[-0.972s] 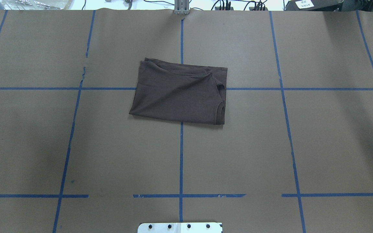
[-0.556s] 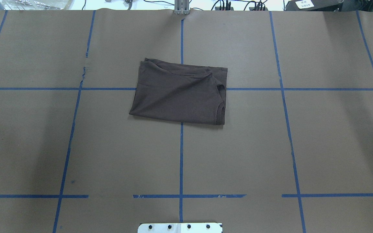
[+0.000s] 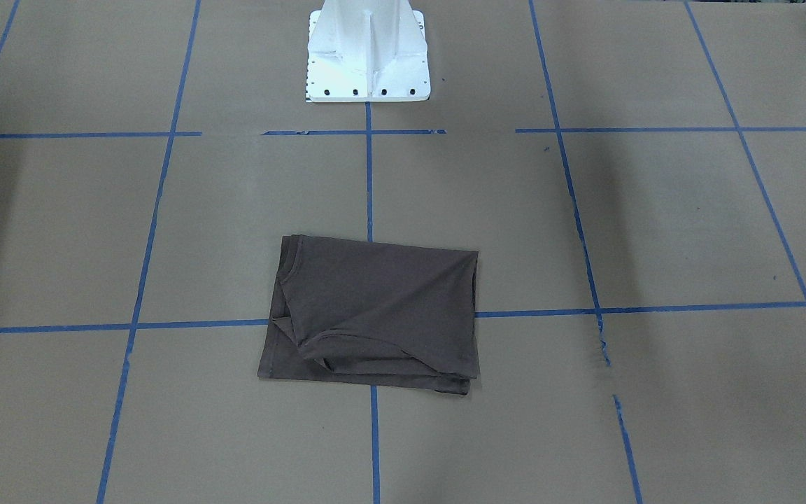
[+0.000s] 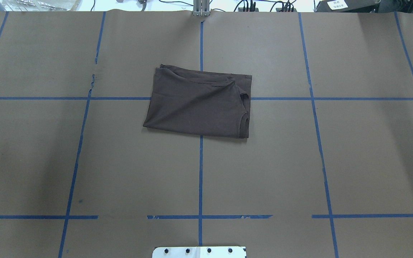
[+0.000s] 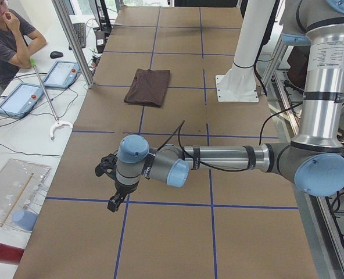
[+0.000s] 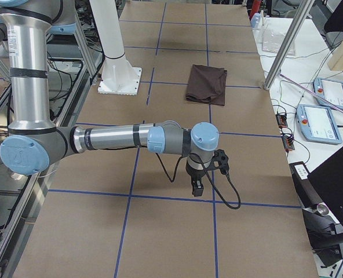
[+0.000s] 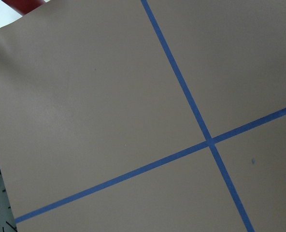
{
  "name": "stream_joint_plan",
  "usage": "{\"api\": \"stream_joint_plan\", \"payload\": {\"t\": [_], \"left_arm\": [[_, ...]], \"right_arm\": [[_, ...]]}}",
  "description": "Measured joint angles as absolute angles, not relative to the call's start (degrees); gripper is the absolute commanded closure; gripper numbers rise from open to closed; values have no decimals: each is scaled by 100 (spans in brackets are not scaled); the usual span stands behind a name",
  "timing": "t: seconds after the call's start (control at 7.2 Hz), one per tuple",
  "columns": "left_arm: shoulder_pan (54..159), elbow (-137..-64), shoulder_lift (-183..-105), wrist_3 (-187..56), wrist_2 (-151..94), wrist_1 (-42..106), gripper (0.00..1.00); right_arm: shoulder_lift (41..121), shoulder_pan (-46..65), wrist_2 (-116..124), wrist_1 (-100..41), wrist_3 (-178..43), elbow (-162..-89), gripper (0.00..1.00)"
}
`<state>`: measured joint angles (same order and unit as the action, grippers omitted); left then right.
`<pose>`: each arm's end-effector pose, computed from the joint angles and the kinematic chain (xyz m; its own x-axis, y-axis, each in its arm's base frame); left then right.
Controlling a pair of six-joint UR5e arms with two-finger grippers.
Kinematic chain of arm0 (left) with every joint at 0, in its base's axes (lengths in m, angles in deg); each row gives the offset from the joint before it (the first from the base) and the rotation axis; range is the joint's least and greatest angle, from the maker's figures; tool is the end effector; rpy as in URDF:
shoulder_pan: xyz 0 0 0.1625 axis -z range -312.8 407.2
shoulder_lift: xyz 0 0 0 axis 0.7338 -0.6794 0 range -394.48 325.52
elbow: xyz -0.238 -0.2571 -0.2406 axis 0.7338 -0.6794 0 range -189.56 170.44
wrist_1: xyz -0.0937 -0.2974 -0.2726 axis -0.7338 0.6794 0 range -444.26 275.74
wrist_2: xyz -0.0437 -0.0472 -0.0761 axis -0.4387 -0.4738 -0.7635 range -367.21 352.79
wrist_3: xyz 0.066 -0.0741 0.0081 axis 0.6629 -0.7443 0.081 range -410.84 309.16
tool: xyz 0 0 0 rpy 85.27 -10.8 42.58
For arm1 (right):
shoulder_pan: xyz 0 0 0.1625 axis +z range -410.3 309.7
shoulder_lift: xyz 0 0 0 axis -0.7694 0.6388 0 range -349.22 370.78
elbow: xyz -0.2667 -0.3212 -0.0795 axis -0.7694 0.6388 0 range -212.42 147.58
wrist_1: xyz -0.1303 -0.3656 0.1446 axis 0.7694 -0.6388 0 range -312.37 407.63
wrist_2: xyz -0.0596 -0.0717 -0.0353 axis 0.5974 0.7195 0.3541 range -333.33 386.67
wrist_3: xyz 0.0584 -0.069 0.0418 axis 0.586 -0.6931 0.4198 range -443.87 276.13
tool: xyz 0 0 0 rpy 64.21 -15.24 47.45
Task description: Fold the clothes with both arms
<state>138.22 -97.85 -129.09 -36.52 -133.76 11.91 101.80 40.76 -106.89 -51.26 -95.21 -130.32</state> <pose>-0.0835 -0.5354 0.6296 0.7842 0.3213 -0.5309 -0.1821 0.9370 0.2982 0.0734 -0.4776 0.6161 0.7135 -0.1598 0.6822 0.1243 0.9871 0.1011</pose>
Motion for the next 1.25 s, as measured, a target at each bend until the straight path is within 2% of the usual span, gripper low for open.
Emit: {"api": "stream_joint_plan", "payload": {"t": [0.69,1.25], "left_arm": [[13685,-9810,-12832,-4252,-13726,680,0],[13685,-9822,-12784,-4247,-13757,688,0]], "right_arm": [[10469,4396,-11093,-5096,-9512,-12678,0],[10591,4402,-11062,-3645,-8498,-12120,0]]}}
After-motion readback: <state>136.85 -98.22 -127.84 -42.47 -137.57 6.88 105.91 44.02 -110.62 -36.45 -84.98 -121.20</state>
